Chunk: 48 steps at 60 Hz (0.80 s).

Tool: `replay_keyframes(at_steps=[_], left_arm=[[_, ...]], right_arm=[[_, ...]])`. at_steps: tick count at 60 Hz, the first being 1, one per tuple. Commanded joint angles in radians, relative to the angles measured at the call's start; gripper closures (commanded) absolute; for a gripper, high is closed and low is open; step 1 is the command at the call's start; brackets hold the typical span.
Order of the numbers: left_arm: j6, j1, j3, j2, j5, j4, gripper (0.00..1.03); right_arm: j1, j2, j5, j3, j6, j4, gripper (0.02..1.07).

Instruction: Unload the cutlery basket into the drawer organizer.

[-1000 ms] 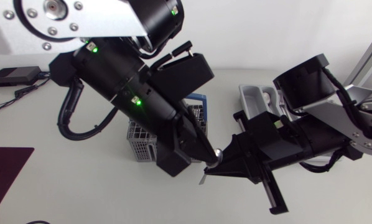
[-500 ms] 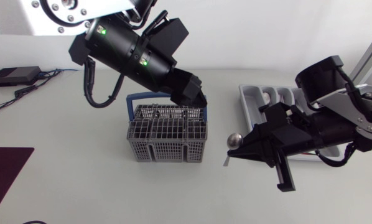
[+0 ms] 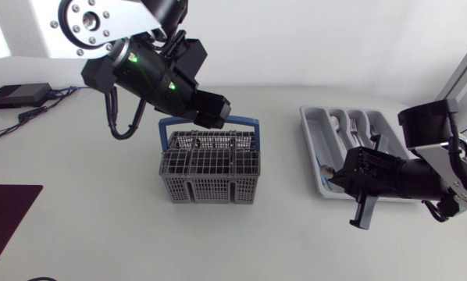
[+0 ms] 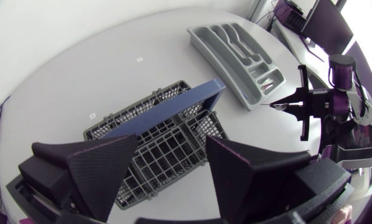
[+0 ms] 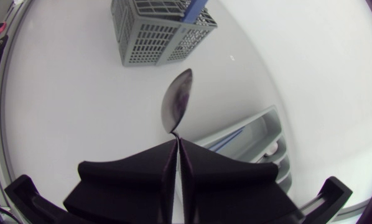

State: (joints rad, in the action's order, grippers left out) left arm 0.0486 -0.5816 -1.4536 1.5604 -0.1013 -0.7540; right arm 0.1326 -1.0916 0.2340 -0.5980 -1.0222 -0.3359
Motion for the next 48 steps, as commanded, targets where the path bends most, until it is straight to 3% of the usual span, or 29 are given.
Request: replay_keyframes(at_steps=[1,23,48], left_arm=[[0.027,0.017,0.041,-0.053,0.02,-0.007,0.07],[0.019,0.071,0.119,-0.1,0.048,-0.004,0.07],[0.014,0.103,0.164,-0.131,0.048,-0.002,0.07]], right_arm=[[-0.042,0.01,-0.032,0.027,-0.032,0.021,1.01],[-0.203,-0.111,-0.246,0.081,-0.147,0.21,1.01],[-0.312,-0.317,-0.372,0.133,-0.214,0.451,1.01]])
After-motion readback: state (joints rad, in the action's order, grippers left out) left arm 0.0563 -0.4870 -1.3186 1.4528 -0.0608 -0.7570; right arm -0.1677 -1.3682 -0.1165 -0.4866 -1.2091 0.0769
